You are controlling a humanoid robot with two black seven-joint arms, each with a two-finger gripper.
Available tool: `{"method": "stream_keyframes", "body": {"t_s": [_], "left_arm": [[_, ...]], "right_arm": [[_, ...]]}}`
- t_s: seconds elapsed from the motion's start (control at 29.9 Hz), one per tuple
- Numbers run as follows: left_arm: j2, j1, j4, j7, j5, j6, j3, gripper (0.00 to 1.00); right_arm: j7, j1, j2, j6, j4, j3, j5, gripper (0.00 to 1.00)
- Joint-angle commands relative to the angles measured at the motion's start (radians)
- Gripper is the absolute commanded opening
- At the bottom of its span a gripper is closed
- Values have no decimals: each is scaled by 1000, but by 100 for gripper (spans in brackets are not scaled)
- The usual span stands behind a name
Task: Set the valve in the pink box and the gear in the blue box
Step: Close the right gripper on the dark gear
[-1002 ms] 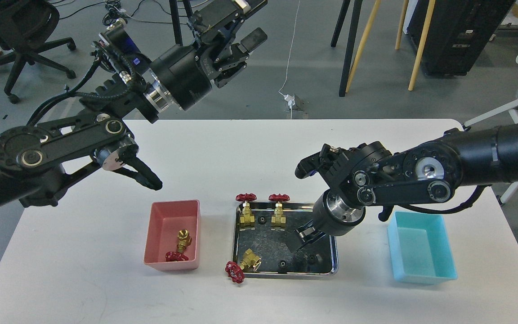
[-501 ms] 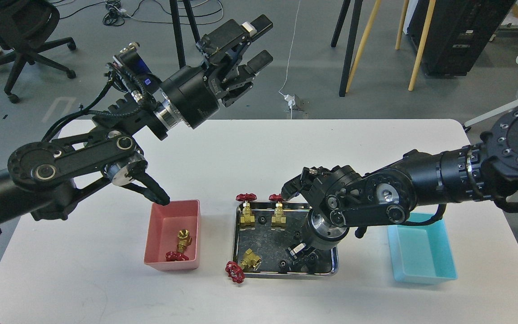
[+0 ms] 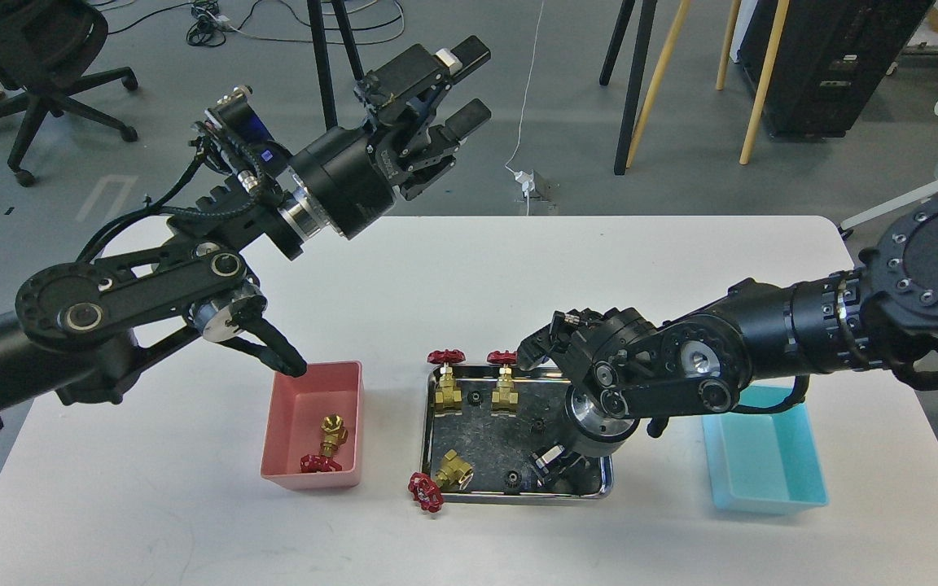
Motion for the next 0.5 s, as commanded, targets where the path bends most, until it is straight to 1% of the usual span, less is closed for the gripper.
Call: {"method": "stream_keyframes", "body": {"t_s": [0.0,0.47], "left_arm": [[0,5,0,0,0,0,0,82],[-3,12,3,0,0,0,0,82]], "right_arm": [[0,-9,0,0,-8,0,0,56],[0,-16,0,0,-13,2,1,56]]}}
